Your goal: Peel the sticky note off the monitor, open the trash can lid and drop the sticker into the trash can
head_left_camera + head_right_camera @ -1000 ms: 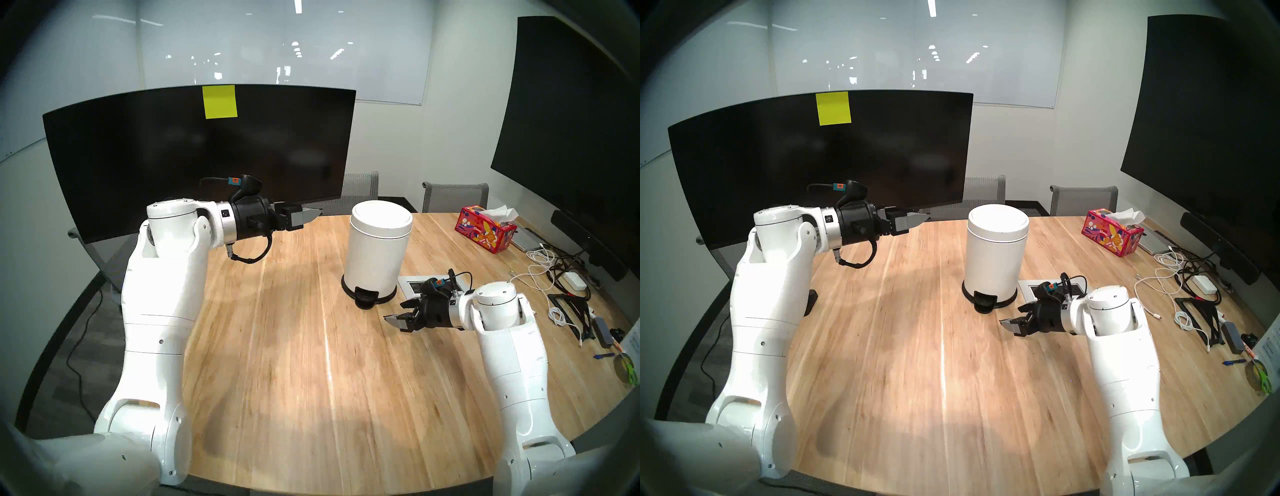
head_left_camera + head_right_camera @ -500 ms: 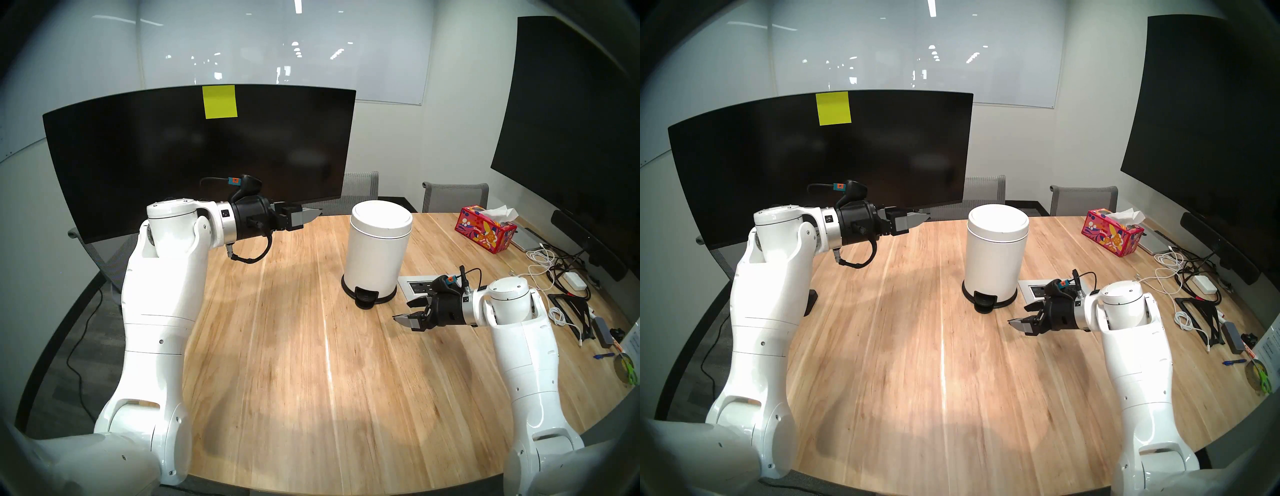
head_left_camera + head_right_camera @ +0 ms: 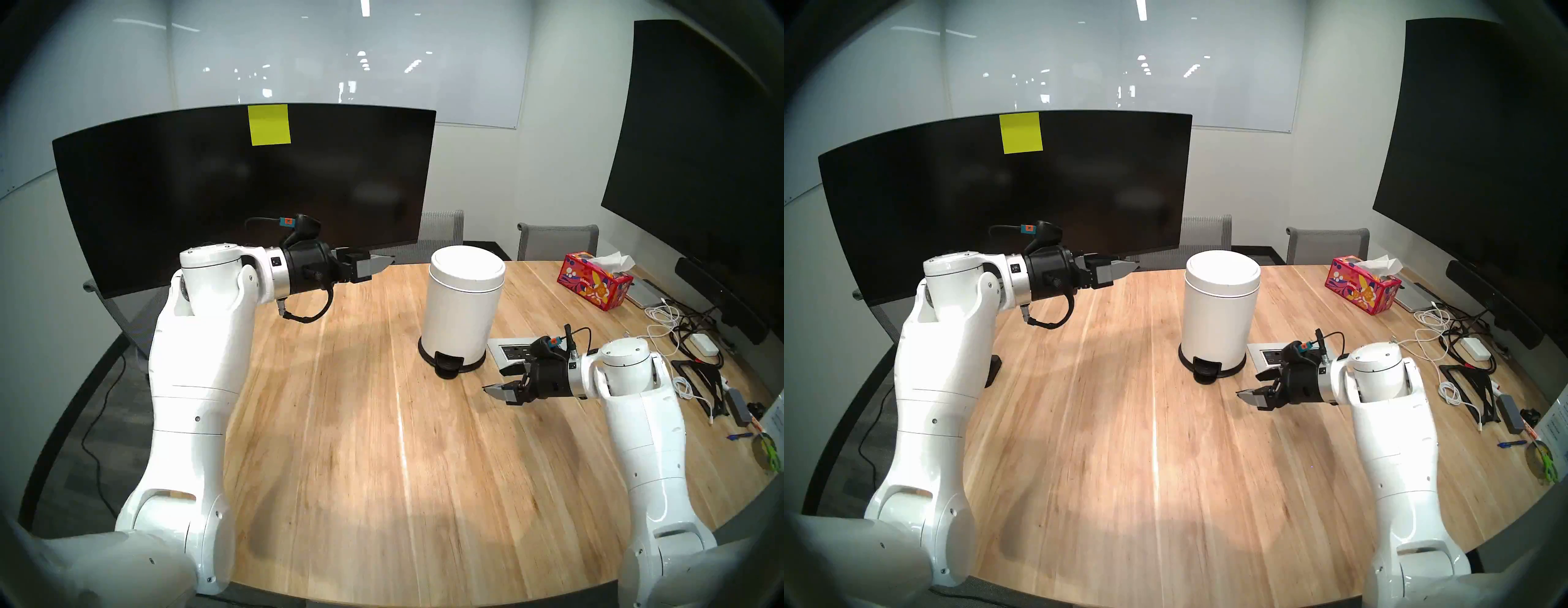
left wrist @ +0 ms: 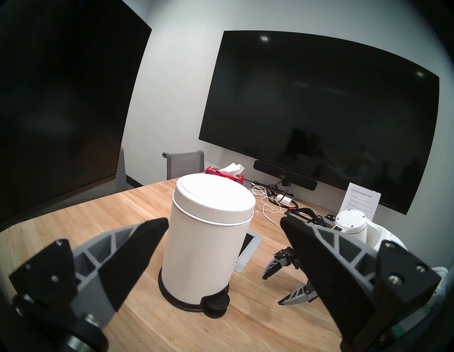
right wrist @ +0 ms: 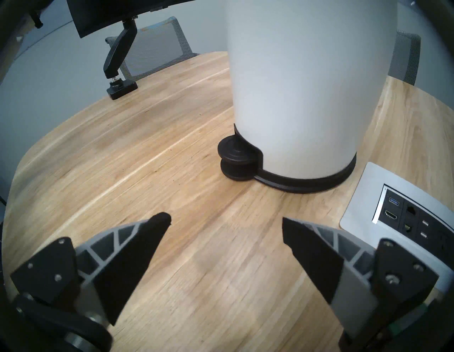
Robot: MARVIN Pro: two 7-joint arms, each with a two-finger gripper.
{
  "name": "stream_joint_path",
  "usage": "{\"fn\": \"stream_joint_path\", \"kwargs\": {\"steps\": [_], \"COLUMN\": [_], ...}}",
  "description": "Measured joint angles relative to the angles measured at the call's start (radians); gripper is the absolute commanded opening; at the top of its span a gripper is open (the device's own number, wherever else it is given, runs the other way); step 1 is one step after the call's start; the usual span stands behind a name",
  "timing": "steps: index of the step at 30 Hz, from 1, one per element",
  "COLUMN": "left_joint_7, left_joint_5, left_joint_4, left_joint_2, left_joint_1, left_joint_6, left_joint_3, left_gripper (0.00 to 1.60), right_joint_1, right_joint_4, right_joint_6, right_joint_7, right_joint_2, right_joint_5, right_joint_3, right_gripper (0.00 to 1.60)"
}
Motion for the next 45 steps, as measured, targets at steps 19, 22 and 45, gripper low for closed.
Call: {"fn": "stream_joint_path", "kwargs": {"steps": [19,22,45], "left_joint_7": [0.0,0.0,0.0], "left_joint_5": [0.0,0.0,0.0], "left_joint_4": [0.0,0.0,0.0], "left_joint_2": [0.0,0.0,0.0], "left_joint_1": [0.0,0.0,0.0], "left_joint_6": [0.0,0.0,0.0], "left_joint_3": [0.0,0.0,0.0], "left_gripper": [1.6,1.6,1.6], "right_joint_1": [0.002,0.002,-0.003], "right_joint_4": [0.001,0.001,-0.015], "right_joint_6": [-0.001,-0.002,0.027], "right_joint_7": [0.002,0.002,-0.014], "right_joint_2": [0.0,0.0,0.002], "right_joint_5": [-0.001,-0.001,0.024], "right_joint_3": [0.002,0.002,0.012], "right_gripper": [1.6,1.6,1.6]}}
